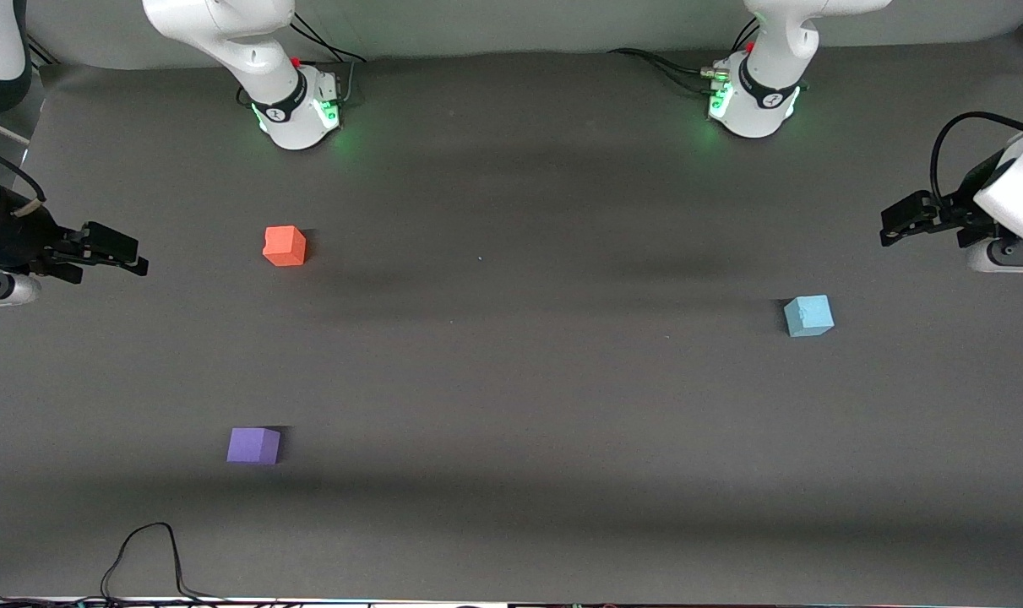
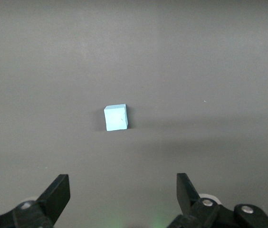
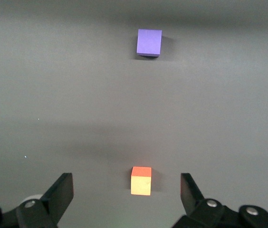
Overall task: Place blue block between orange and purple blocks
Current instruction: 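Move the left gripper down over the light-blue block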
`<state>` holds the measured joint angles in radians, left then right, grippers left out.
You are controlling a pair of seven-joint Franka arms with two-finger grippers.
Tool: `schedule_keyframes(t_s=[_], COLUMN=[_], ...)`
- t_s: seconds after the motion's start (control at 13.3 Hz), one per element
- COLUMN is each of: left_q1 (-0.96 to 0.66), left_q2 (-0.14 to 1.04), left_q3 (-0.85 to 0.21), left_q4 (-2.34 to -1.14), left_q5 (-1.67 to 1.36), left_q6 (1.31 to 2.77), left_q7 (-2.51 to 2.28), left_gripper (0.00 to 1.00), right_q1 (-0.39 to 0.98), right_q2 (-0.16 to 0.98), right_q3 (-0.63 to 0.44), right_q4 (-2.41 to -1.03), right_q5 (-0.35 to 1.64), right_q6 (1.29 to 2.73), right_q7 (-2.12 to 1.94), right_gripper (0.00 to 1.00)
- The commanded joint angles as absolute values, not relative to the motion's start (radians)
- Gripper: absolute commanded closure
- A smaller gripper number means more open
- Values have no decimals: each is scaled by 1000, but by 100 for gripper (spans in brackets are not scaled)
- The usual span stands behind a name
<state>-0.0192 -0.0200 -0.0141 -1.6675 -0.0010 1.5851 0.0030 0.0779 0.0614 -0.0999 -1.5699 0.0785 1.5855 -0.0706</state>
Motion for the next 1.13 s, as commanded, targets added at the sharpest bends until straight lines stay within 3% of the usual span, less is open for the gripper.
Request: schedule_keyframes(t_s=[0.0,0.53,1.06], left_q1=[-21,-12,14], left_q2=[-17,-28,-199], left_q3=[-17,1,37], left_q4=[-1651,-1670,-1900], left_q5=[2,15,35], left_q6=[1569,1563,1638], left_q7=[-3,58,81], left_gripper=[0,0,0], right_q1=[80,83,83], right_q2=[74,77,86], right_q3=[-101,-97,-95], right_q4=[-1540,-1540,-1539], right_q5=[64,66,67], right_q6=[1552,1552,1552], right_q7=[-72,-66,-67], right_gripper=[0,0,0])
